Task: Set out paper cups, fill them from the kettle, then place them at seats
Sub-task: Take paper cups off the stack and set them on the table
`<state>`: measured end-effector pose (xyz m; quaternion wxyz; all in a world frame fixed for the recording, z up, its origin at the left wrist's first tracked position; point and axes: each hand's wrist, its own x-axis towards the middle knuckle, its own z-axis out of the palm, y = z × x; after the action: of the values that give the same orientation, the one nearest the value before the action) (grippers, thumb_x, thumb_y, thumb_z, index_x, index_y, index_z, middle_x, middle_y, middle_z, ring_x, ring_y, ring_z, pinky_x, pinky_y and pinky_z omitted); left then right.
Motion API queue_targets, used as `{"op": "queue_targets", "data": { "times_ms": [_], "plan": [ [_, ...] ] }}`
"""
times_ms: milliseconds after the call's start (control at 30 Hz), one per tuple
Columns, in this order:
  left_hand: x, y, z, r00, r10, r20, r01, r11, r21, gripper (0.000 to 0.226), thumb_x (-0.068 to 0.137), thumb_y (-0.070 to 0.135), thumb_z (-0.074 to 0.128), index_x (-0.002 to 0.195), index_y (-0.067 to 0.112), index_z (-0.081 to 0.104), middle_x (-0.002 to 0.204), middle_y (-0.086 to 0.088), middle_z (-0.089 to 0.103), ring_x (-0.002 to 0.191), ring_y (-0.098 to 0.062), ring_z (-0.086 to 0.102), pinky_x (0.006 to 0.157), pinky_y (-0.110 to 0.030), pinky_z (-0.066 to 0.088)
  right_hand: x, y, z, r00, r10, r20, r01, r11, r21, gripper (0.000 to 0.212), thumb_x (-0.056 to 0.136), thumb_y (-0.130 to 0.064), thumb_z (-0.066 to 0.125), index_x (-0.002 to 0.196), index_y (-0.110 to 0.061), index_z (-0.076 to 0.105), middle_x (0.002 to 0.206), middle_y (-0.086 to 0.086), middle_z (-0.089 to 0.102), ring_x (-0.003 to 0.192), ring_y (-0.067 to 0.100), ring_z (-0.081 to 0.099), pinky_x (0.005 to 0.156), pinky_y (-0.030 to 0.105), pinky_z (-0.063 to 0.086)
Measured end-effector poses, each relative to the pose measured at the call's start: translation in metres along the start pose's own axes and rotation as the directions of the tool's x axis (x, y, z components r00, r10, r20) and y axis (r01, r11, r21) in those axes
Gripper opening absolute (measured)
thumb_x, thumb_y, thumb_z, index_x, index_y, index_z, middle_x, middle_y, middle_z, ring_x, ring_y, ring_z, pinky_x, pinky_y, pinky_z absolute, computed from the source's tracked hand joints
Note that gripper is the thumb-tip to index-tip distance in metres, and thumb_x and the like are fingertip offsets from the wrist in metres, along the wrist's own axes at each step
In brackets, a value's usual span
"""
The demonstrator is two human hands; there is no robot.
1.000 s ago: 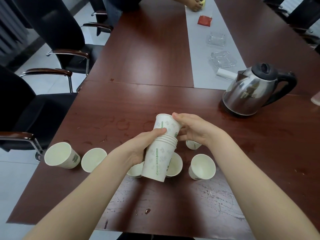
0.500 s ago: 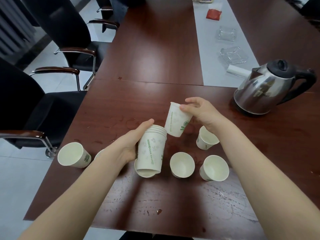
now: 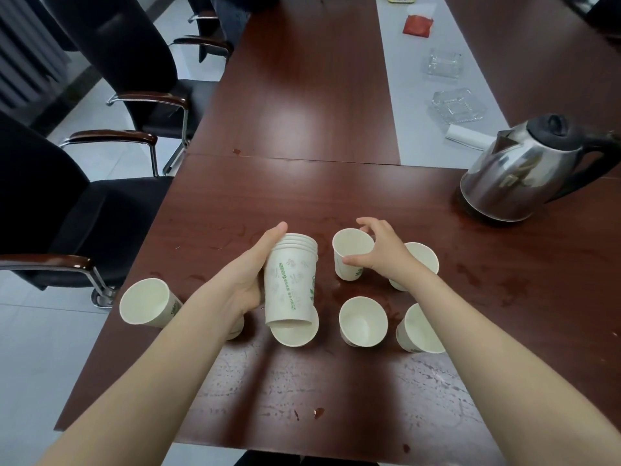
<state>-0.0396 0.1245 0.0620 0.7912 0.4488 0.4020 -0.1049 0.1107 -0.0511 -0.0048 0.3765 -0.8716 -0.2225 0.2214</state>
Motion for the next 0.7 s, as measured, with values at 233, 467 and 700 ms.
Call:
{"op": "queue_targets", "data": {
  "times_ms": [233, 467, 700],
  "plan": [
    [0.004, -0.003, -0.001, 1.0, -0.009, 0.024, 0.008, 0.999, 0.045, 0.071, 0.055, 0.058, 0.07, 0.104, 0.006, 0.07, 0.101, -0.014, 0.072, 0.09, -0.029, 0.068, 0.091, -0.044, 0.051, 0.006, 0.001, -0.002, 0.995, 0.01, 0.096, 0.005, 0.988, -0.157, 0.081, 0.071, -0.028, 0.083, 0.141, -0.021, 0.043, 0.139, 0.005, 0.037, 0.127, 0.021, 0.041, 0.094, 0.026, 0.032],
    [0.007, -0.003, 0.0, 0.999, -0.024, 0.036, 0.023, 0.999, 0.028, 0.067, 0.056, 0.055, 0.07, 0.101, 0.006, 0.068, 0.091, -0.012, 0.073, 0.078, -0.025, 0.07, 0.073, -0.037, 0.056, 0.01, -0.002, -0.008, 0.987, 0.059, 0.148, -0.023, 0.972, -0.233, 0.08, 0.069, -0.029, 0.084, 0.137, -0.02, 0.043, 0.135, 0.003, 0.04, 0.119, 0.022, 0.047, 0.087, 0.027, 0.036],
    [0.008, -0.007, 0.003, 0.998, -0.014, 0.061, 0.011, 0.999, 0.048, 0.05, 0.071, 0.052, 0.065, 0.094, 0.008, 0.068, 0.079, -0.009, 0.073, 0.066, -0.021, 0.07, 0.059, -0.031, 0.057, 0.01, -0.013, -0.011, 0.979, 0.083, 0.188, -0.005, 0.925, -0.38, 0.094, 0.071, -0.035, 0.082, 0.146, -0.017, 0.029, 0.144, 0.009, 0.035, 0.128, 0.027, 0.042, 0.098, 0.035, 0.038]
  ]
}}
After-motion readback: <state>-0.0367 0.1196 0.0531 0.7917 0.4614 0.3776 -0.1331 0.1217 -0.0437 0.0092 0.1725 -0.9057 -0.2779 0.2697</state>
